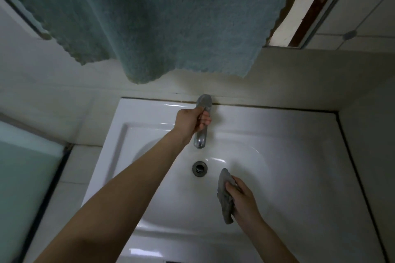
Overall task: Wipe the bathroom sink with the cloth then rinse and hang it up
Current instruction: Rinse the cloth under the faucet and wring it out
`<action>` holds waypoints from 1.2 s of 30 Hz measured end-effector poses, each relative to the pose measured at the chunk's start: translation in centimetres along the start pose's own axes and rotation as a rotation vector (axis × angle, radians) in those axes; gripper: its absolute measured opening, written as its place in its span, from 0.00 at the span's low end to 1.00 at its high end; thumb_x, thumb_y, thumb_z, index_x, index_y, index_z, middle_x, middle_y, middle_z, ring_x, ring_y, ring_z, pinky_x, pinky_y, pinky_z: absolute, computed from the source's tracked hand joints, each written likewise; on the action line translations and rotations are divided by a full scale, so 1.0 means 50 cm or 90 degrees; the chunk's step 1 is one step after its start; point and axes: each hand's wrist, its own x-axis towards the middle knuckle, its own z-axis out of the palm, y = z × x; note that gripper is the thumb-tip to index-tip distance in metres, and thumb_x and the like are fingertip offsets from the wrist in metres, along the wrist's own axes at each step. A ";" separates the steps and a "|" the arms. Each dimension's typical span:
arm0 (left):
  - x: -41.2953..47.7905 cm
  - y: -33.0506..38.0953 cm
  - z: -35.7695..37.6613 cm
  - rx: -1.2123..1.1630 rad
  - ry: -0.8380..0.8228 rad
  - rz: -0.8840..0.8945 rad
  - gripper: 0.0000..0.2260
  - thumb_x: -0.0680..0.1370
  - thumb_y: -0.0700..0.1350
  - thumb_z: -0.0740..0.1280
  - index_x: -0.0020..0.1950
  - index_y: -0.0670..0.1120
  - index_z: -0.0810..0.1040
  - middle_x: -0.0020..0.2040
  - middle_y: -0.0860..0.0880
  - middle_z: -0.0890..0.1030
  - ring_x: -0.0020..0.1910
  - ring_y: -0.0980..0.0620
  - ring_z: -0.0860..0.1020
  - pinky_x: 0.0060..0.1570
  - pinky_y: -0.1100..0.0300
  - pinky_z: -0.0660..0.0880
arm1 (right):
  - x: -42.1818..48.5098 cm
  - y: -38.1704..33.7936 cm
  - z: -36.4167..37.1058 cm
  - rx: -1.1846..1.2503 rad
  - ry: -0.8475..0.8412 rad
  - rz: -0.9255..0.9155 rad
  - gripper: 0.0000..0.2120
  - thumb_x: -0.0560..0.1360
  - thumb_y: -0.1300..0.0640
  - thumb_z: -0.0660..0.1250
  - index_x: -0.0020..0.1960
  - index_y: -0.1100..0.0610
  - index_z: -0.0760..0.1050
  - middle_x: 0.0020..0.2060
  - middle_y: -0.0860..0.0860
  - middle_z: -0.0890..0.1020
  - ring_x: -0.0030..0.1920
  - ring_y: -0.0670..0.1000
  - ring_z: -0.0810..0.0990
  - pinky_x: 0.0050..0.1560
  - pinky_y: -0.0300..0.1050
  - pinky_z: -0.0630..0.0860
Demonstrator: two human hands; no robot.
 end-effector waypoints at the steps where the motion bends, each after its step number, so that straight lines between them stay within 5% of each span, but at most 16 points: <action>1: 0.003 0.007 0.003 0.008 -0.001 -0.006 0.11 0.78 0.44 0.67 0.40 0.37 0.79 0.28 0.46 0.81 0.26 0.54 0.78 0.25 0.67 0.71 | 0.004 0.001 0.008 -0.015 0.003 0.000 0.06 0.78 0.64 0.64 0.52 0.59 0.79 0.45 0.60 0.81 0.45 0.56 0.80 0.44 0.48 0.74; 8: 0.009 0.047 -0.016 0.120 -0.089 -0.044 0.15 0.80 0.43 0.61 0.52 0.32 0.79 0.37 0.41 0.84 0.31 0.52 0.83 0.29 0.66 0.77 | 0.047 -0.019 0.099 -0.030 0.001 0.022 0.08 0.79 0.62 0.63 0.56 0.58 0.77 0.48 0.59 0.82 0.47 0.57 0.80 0.47 0.49 0.75; 12: 0.019 0.035 -0.072 0.165 -0.079 -0.010 0.19 0.81 0.50 0.59 0.51 0.34 0.80 0.37 0.39 0.84 0.31 0.46 0.82 0.32 0.60 0.79 | 0.100 -0.040 0.165 0.028 0.001 0.043 0.09 0.80 0.62 0.61 0.57 0.61 0.76 0.48 0.60 0.82 0.47 0.57 0.81 0.48 0.50 0.77; 16: 0.042 -0.068 -0.162 0.192 -0.007 -0.008 0.15 0.81 0.46 0.58 0.50 0.38 0.80 0.37 0.42 0.82 0.34 0.46 0.79 0.34 0.60 0.77 | 0.149 -0.037 0.209 0.043 0.014 0.086 0.10 0.80 0.57 0.60 0.55 0.61 0.77 0.48 0.63 0.82 0.51 0.63 0.82 0.51 0.55 0.79; 20: 0.047 -0.202 -0.202 0.236 -0.032 -0.107 0.11 0.81 0.48 0.58 0.56 0.44 0.76 0.51 0.43 0.79 0.46 0.47 0.78 0.46 0.57 0.75 | 0.161 -0.025 0.234 0.079 0.051 0.115 0.10 0.80 0.56 0.60 0.53 0.59 0.77 0.46 0.59 0.81 0.48 0.60 0.81 0.52 0.55 0.77; 22: 0.049 -0.251 -0.199 0.178 -0.053 -0.197 0.14 0.81 0.54 0.59 0.58 0.46 0.75 0.55 0.44 0.78 0.52 0.46 0.78 0.51 0.53 0.76 | 0.160 -0.020 0.239 0.095 0.065 0.098 0.06 0.80 0.56 0.62 0.50 0.55 0.78 0.45 0.55 0.83 0.48 0.58 0.82 0.53 0.56 0.79; 26: 0.053 -0.300 -0.169 -0.131 -0.156 -0.351 0.23 0.79 0.59 0.59 0.64 0.44 0.77 0.56 0.42 0.81 0.48 0.44 0.81 0.41 0.53 0.79 | 0.164 -0.002 0.245 -0.007 0.092 0.012 0.07 0.80 0.55 0.60 0.52 0.55 0.77 0.49 0.54 0.83 0.49 0.56 0.82 0.50 0.53 0.80; 29: 0.057 -0.310 -0.145 -0.100 -0.146 -0.262 0.18 0.81 0.55 0.58 0.58 0.43 0.79 0.47 0.42 0.83 0.39 0.46 0.82 0.37 0.56 0.77 | 0.171 -0.005 0.221 -0.124 0.123 -0.118 0.08 0.81 0.60 0.57 0.48 0.55 0.73 0.41 0.52 0.80 0.40 0.48 0.79 0.37 0.36 0.76; 33: 0.065 -0.329 -0.132 0.096 -0.029 -0.099 0.07 0.76 0.46 0.69 0.48 0.44 0.76 0.43 0.43 0.80 0.46 0.43 0.79 0.51 0.45 0.77 | 0.187 -0.009 0.155 -0.280 0.141 -0.228 0.06 0.81 0.63 0.56 0.49 0.54 0.68 0.37 0.50 0.75 0.35 0.49 0.73 0.33 0.36 0.71; 36: 0.065 -0.321 -0.144 0.268 0.004 0.010 0.06 0.74 0.44 0.70 0.43 0.46 0.74 0.40 0.42 0.80 0.39 0.45 0.77 0.46 0.45 0.78 | 0.192 -0.007 0.119 -0.183 0.128 -0.143 0.11 0.76 0.66 0.65 0.54 0.55 0.67 0.42 0.52 0.76 0.36 0.52 0.77 0.27 0.40 0.75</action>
